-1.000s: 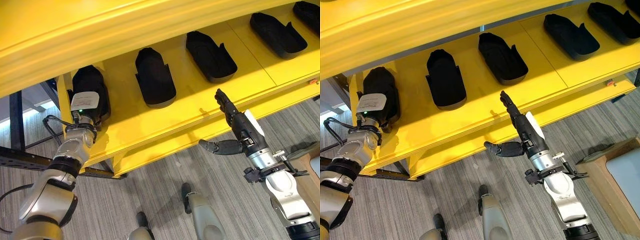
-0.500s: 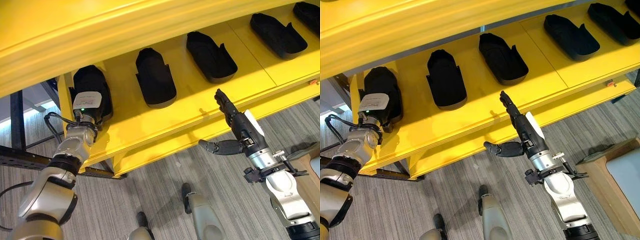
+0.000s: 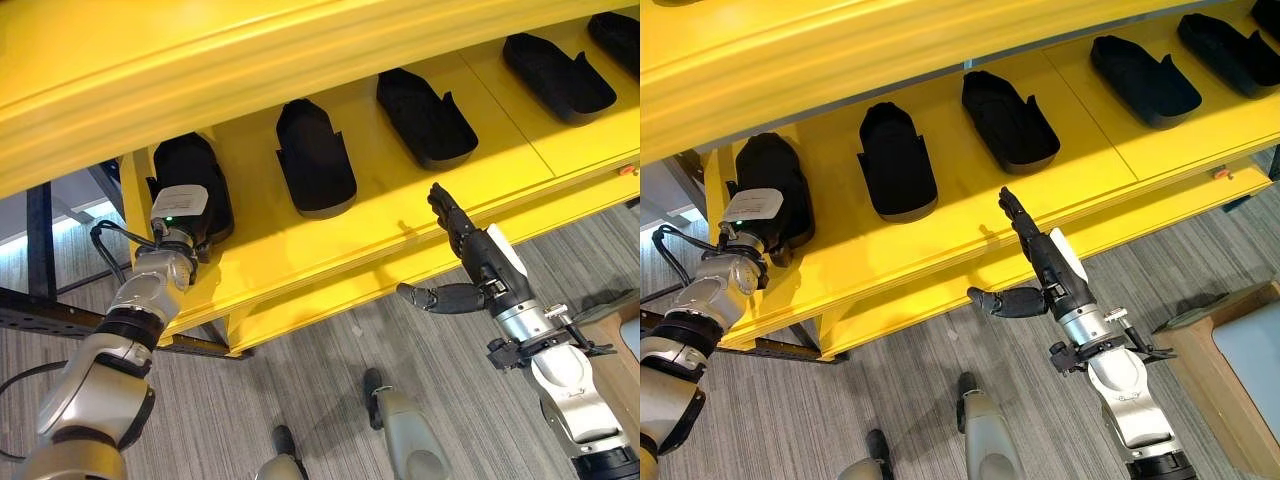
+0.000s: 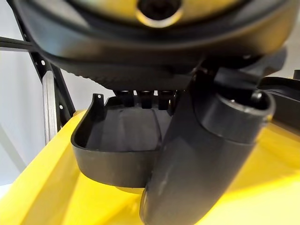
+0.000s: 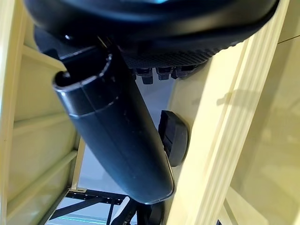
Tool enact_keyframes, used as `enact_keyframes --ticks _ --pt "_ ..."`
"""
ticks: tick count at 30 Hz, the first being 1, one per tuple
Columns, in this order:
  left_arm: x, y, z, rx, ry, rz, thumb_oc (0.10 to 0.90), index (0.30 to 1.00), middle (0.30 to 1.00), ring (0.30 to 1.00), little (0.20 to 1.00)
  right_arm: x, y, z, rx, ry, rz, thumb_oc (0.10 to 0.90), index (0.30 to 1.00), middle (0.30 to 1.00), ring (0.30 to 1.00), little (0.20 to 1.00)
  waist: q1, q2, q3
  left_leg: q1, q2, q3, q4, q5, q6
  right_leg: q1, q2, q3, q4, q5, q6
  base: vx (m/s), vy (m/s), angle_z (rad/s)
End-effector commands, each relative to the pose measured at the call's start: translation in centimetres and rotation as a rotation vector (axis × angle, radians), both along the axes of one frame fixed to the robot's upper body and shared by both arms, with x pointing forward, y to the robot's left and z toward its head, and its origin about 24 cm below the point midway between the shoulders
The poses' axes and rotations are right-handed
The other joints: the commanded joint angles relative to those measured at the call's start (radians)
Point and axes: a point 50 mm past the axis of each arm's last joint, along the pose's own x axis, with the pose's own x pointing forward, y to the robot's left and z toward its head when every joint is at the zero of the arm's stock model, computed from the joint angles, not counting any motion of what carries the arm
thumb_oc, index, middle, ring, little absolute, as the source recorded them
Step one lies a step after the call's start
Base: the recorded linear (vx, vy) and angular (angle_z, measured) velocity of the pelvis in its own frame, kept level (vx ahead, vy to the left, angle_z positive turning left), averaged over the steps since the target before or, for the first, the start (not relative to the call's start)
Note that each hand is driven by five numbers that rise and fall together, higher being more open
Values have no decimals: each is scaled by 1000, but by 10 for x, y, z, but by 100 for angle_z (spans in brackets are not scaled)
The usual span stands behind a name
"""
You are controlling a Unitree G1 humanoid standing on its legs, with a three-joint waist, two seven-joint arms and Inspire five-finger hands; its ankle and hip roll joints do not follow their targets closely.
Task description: Move parts from the plastic box to the shelf.
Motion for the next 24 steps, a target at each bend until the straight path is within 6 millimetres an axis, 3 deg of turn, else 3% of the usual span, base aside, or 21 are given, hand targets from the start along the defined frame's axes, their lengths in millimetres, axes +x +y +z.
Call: enact_keyframes --ticks 1,13,24 --pt "-1 -16 34 -40 -147 -128 900 1000 1000 1000 1000 -9 0 44 68 -240 22 900 1000 1000 1000 1000 -30 -15 -81 -76 29 1 127 -32 22 103 -41 70 -17 -102 69 0 0 0" --pt "-22 1 19 -47 -114 -111 900 1000 1000 1000 1000 -8 -3 45 56 -228 11 900 1000 1000 1000 1000 -14 -19 -90 -71 28 -1 132 -40 23 117 -42 64 -21 -101 67 0 0 0" --pt "-29 2 5 -61 -71 -109 900 1000 1000 1000 1000 -8 -4 43 48 -222 5 900 1000 1000 1000 1000 -9 -20 -90 -78 25 -4 141 -46 25 114 -42 69 -19 -98 66 0 0 0"
